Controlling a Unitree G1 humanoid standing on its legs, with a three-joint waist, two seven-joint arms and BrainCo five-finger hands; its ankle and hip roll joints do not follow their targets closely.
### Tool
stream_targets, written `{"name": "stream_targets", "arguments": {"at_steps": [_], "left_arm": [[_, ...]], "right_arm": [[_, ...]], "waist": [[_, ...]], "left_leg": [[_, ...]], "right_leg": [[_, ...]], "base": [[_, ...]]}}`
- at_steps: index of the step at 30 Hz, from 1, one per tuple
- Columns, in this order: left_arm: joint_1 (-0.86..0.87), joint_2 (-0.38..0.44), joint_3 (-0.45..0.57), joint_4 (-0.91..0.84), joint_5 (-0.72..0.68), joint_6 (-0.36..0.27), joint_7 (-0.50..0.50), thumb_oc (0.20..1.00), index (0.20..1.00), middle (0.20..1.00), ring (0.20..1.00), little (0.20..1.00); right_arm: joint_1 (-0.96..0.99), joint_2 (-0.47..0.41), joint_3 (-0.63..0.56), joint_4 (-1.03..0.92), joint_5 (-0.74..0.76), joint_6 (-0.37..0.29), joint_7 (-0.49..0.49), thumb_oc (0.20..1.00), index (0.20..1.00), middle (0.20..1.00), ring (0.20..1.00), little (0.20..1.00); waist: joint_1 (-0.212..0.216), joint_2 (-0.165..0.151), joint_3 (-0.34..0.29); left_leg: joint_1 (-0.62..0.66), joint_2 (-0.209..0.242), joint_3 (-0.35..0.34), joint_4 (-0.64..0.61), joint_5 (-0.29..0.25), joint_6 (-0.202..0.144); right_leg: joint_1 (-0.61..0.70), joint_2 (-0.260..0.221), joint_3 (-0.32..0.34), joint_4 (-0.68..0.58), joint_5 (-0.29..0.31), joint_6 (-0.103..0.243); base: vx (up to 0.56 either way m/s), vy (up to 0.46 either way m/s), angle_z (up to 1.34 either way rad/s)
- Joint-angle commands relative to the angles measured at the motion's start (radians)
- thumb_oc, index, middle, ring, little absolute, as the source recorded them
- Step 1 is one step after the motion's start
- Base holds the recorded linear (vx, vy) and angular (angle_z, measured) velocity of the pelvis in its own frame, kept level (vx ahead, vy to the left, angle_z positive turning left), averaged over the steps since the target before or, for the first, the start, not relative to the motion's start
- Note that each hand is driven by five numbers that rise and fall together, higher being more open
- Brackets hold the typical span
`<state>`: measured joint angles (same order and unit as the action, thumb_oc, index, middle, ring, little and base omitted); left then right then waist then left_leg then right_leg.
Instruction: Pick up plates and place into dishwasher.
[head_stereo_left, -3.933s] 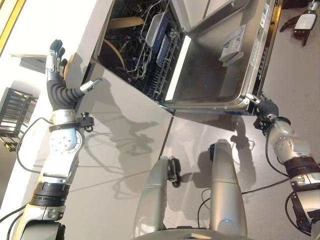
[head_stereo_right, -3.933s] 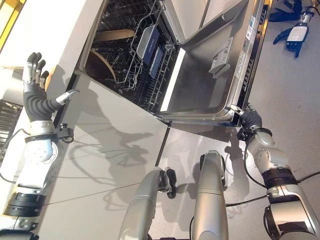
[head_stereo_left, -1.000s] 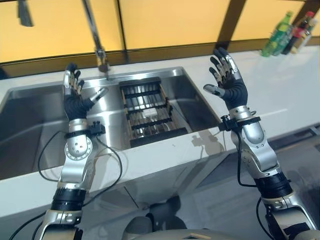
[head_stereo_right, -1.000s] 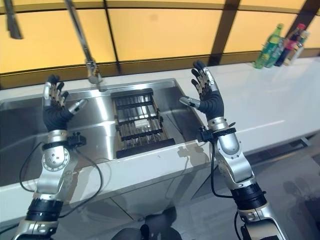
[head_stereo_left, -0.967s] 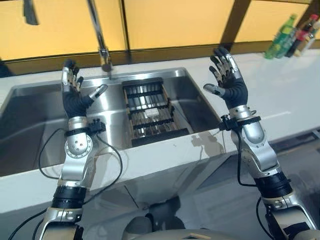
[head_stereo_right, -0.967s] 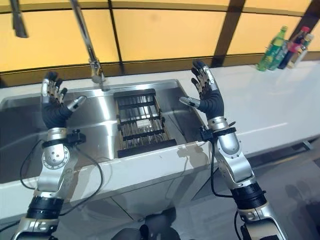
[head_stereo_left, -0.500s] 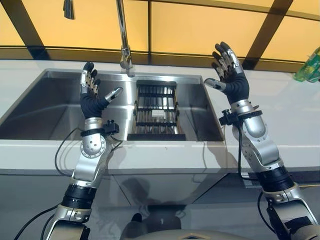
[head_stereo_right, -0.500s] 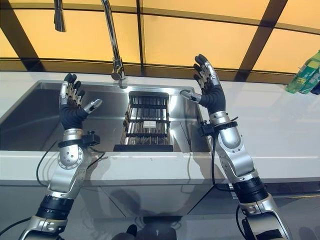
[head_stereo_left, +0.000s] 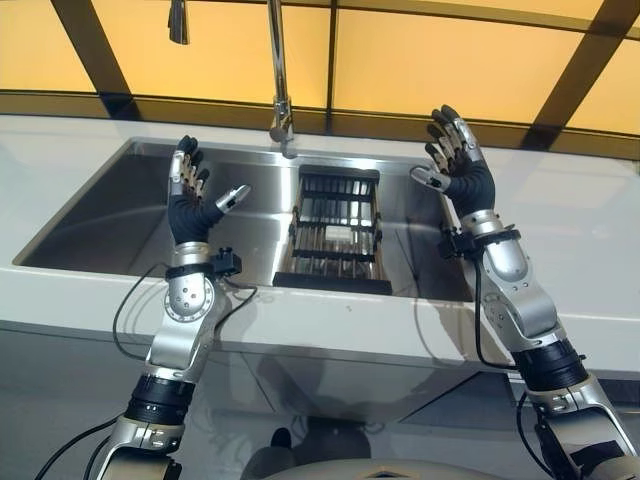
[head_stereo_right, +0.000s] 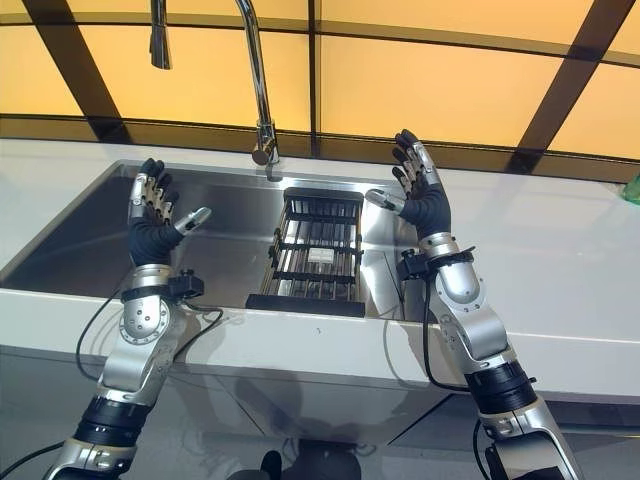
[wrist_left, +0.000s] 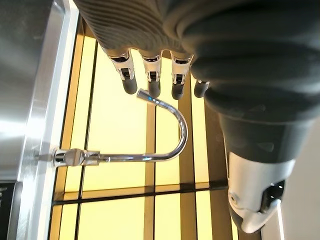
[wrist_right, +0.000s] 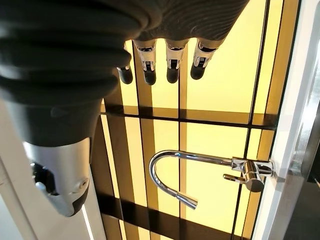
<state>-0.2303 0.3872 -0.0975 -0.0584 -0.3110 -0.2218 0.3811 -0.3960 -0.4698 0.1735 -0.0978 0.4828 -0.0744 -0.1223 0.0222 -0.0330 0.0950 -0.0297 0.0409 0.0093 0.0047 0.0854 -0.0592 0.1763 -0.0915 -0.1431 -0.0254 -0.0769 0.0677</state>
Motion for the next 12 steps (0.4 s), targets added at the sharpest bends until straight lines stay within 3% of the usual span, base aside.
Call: {"name": "stream_targets", "arguments": {"at_steps": [1, 12], "left_arm": [[-0.073, 0.0, 0.008, 0.003, -0.016, -0.025, 0.013, 1.0, 1.0, 1.0, 1.0, 1.0], [-0.083, 0.002, -0.012, -0.002, -0.051, -0.005, -0.019, 1.0, 1.0, 1.0, 1.0, 1.0]], "right_arm": [[-0.006, 0.017, -0.01, -0.054, 0.007, -0.045, -0.016, 1.0, 1.0, 1.0, 1.0, 1.0], [0.012, 0.034, -0.011, -0.052, 0.003, -0.044, -0.03, 1.0, 1.0, 1.0, 1.0, 1.0]], "waist": [[-0.015, -0.008, -0.054], [-0.018, 0.006, -0.061]], "left_leg": [[0.064, 0.057, 0.005, 0.082, -0.142, -0.038], [0.116, 0.056, 0.025, -0.035, -0.112, -0.026]], "right_leg": [[-0.087, -0.04, 0.039, -0.008, 0.081, 0.026], [-0.079, -0.049, 0.01, -0.011, 0.077, 0.045]], "base": [[0.05, 0.024, 0.02], [0.01, 0.012, -0.04]]}}
